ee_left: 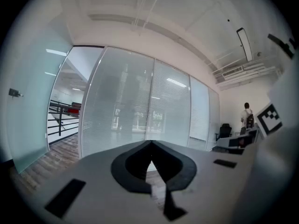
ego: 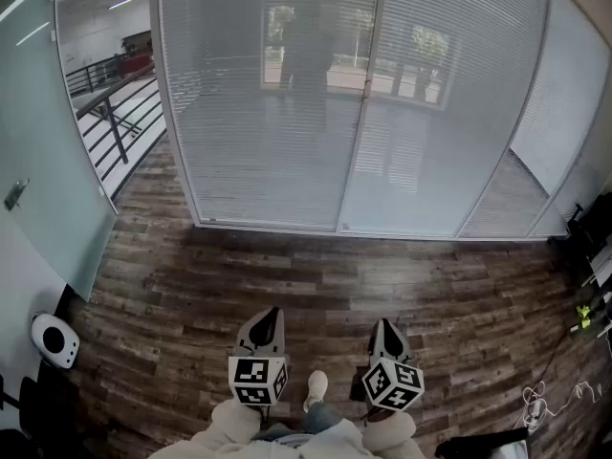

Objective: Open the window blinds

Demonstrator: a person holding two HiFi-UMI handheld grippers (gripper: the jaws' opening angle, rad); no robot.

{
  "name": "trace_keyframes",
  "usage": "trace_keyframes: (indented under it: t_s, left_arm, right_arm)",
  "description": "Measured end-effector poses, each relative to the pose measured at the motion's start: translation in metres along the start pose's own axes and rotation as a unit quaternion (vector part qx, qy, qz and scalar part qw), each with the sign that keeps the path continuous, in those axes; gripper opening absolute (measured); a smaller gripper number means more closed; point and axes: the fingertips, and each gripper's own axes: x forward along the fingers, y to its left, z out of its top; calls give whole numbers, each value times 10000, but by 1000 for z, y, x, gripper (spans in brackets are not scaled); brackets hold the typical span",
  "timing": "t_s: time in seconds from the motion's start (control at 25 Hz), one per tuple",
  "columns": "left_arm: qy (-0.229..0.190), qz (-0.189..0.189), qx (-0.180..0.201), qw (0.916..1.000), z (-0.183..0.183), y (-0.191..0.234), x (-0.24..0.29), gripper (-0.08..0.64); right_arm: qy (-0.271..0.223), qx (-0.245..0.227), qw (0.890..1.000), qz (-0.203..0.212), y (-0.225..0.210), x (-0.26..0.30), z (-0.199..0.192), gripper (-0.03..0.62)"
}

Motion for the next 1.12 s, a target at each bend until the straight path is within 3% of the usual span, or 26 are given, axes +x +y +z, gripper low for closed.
trace_keyframes:
  t_s: [0.28, 0.76, 1.12]
  left_arm:
    - [40, 23, 83, 10000, 7, 17, 77, 2]
    - [-20, -48, 139, 9999, 46, 26, 271, 2]
    - [249, -157, 43, 9996, 36, 29, 383, 2]
  right_arm:
    - [-16, 35, 10000, 80, -14, 87, 19, 14]
    - [-60, -19, 9997, 221, -57, 270, 85, 14]
    - [69, -49, 9999, 72, -100, 373, 104, 14]
